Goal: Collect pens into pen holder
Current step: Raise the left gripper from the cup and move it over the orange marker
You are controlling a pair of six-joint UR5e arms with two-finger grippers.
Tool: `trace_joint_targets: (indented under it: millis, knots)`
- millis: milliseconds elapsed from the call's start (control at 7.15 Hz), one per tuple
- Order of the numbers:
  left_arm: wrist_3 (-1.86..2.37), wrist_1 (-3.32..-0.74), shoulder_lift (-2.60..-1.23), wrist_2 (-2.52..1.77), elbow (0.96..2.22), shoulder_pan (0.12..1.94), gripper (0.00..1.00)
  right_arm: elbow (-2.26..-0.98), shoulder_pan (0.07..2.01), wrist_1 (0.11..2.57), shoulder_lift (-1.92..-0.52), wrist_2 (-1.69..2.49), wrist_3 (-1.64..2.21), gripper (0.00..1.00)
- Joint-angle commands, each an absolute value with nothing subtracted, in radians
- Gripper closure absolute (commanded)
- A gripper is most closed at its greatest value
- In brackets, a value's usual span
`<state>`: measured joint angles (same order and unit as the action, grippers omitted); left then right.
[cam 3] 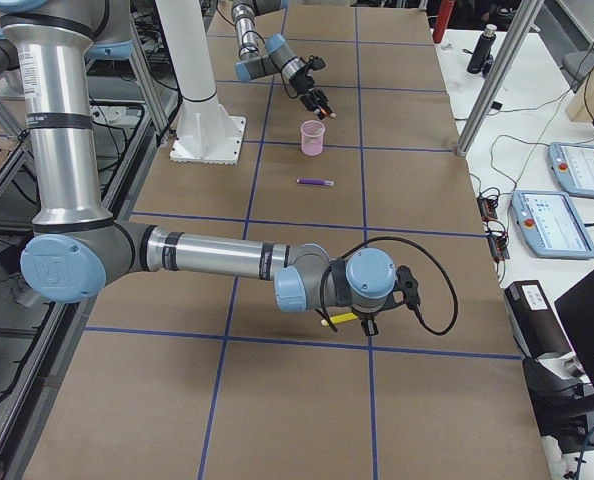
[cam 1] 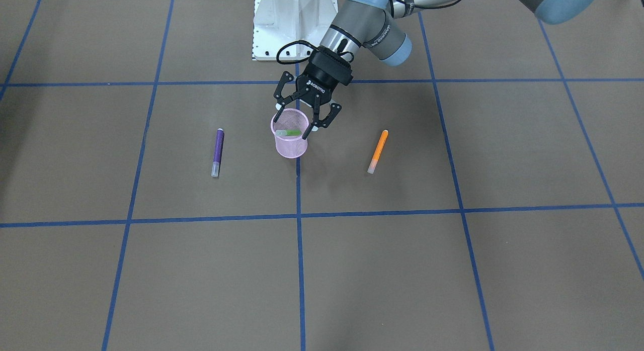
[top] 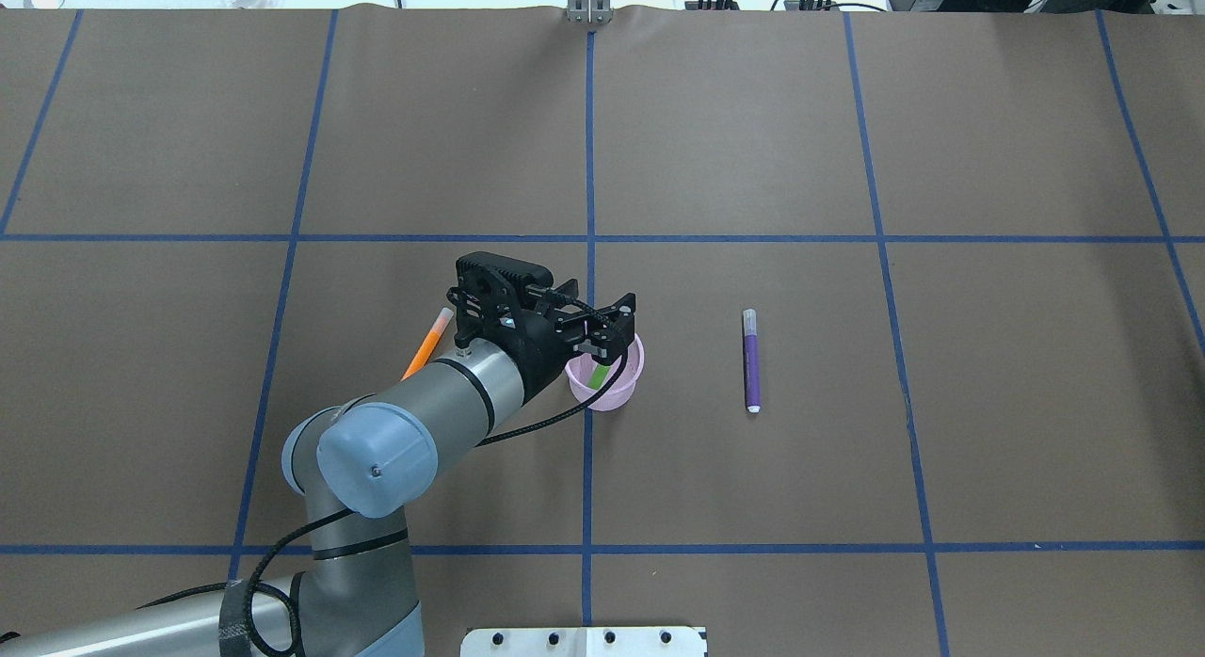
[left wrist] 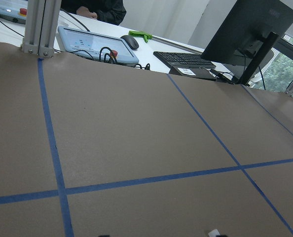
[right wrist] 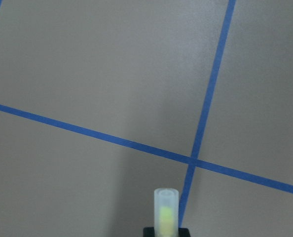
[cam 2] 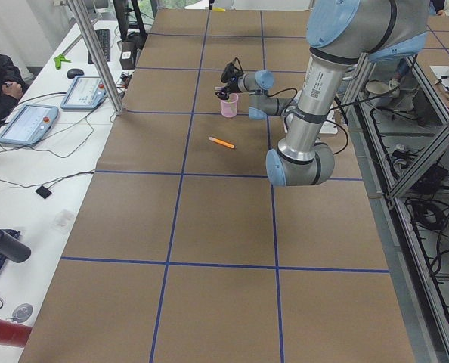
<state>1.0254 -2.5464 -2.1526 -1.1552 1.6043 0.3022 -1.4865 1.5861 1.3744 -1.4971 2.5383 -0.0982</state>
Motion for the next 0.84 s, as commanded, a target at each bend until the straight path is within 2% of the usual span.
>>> trace_joint_targets:
  millis: [0,140,420,700]
  knots:
    - [1.023,-2.540,-2.148,-1.184,1.606,0.325,0.18,-1.647,1.608,1.520,-1.462,2.543,-0.100,1.00]
    - [1.032,-2.536,-2.141,-1.225,1.606,0.354,0.15,-1.698,1.609,1.519,-1.457,2.540,-0.100,1.00]
    - [1.035,-2.516,-2.094,-1.342,1.603,0.417,0.01,-1.707,1.609,1.505,-1.450,2.534,-0.087,1.00]
    - [1.086,-2.412,-2.091,-1.548,1.608,0.509,0.01,-1.729,1.609,1.442,-1.456,2.530,-0.086,1.00]
